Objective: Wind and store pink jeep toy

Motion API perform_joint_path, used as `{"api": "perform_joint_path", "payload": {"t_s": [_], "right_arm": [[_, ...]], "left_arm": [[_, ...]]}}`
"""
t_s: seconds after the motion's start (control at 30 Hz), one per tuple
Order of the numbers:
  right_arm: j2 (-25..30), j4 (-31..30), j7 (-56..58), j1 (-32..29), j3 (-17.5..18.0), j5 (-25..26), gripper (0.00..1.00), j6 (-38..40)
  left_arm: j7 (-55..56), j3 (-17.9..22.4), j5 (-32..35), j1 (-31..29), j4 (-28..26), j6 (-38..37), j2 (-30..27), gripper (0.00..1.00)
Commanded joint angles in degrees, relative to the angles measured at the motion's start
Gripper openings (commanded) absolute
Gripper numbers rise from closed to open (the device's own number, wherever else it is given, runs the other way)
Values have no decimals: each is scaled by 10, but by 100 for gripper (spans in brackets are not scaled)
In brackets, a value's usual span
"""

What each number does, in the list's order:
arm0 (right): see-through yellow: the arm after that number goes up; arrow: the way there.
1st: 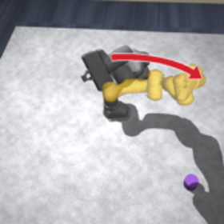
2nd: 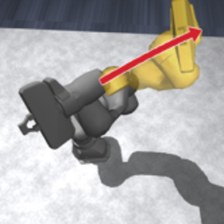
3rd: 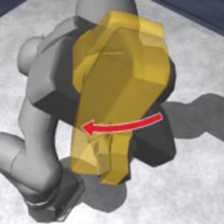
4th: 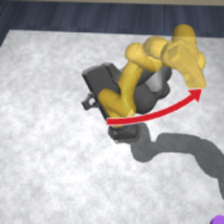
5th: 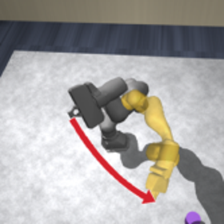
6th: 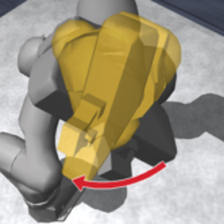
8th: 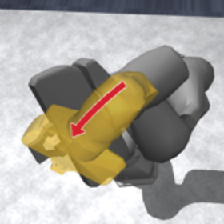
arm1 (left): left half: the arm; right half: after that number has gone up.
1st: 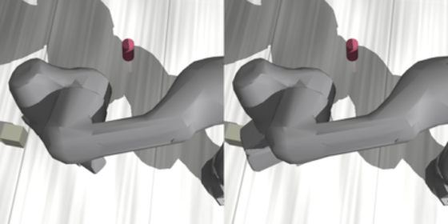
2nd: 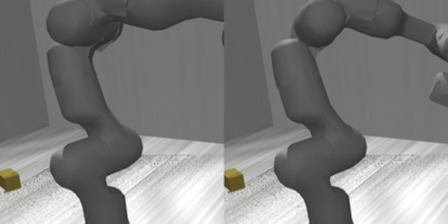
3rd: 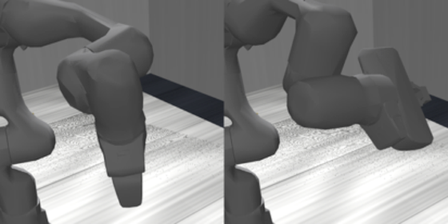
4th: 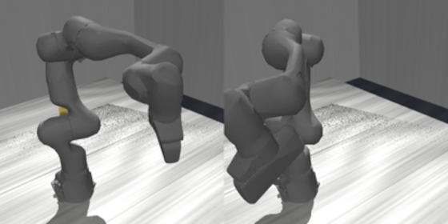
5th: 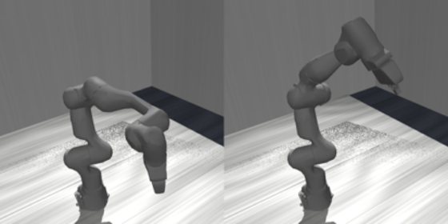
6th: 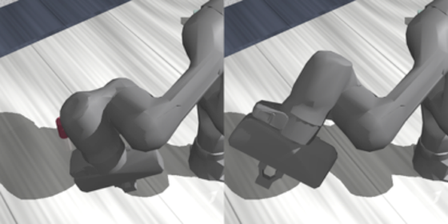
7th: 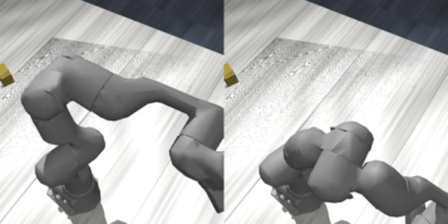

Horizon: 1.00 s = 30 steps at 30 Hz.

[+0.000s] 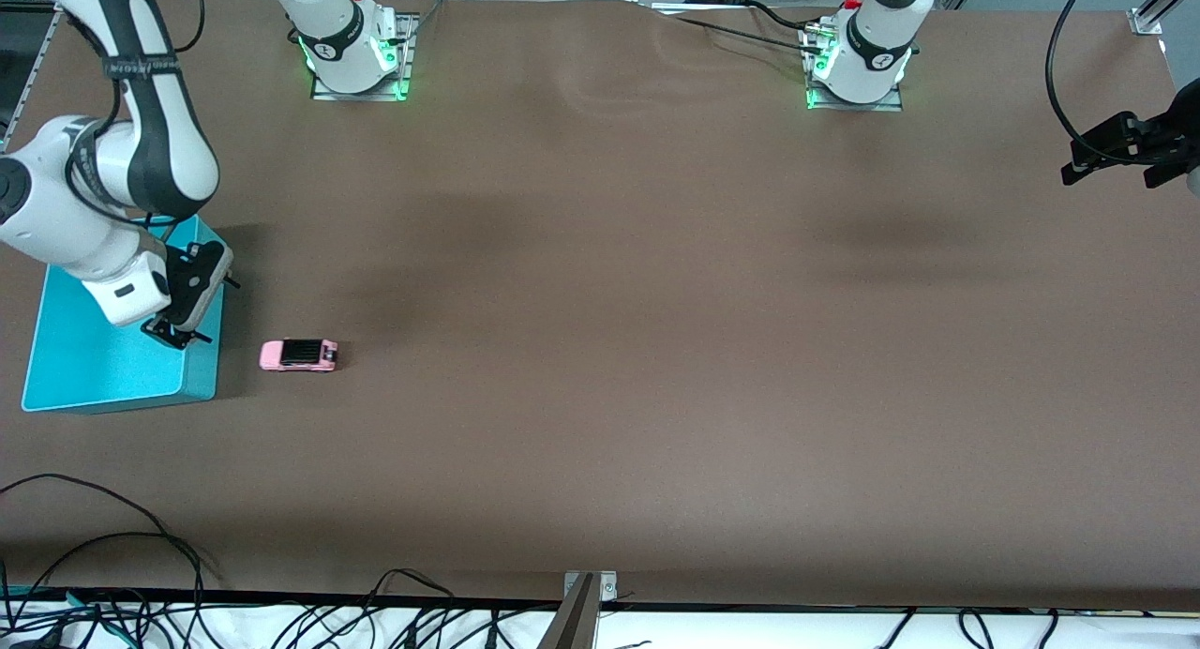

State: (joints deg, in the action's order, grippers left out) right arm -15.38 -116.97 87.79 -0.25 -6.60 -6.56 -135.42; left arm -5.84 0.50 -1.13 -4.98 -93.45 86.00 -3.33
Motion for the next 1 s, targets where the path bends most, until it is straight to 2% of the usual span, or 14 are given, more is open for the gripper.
{"api": "perform_joint_path", "payload": {"t_s": [0.0,0.57,0.77,0.87,0.97], "right_arm": [[-68,62,60,-12,0,-42,100,9],[-142,97,78,-15,0,-43,98,-18],[-156,96,92,-16,1,-43,90,-34],[-163,96,92,-16,1,-43,90,-45],[-168,95,92,-17,1,-43,82,-56]], "left_arm": [[10,-3,-1,4,24,-9,6,100],[10,0,-6,0,30,-10,15,100],[10,1,-5,-2,59,-10,28,100],[10,1,-6,-2,64,-10,36,100],[10,1,-6,-1,65,-10,39,100]]}}
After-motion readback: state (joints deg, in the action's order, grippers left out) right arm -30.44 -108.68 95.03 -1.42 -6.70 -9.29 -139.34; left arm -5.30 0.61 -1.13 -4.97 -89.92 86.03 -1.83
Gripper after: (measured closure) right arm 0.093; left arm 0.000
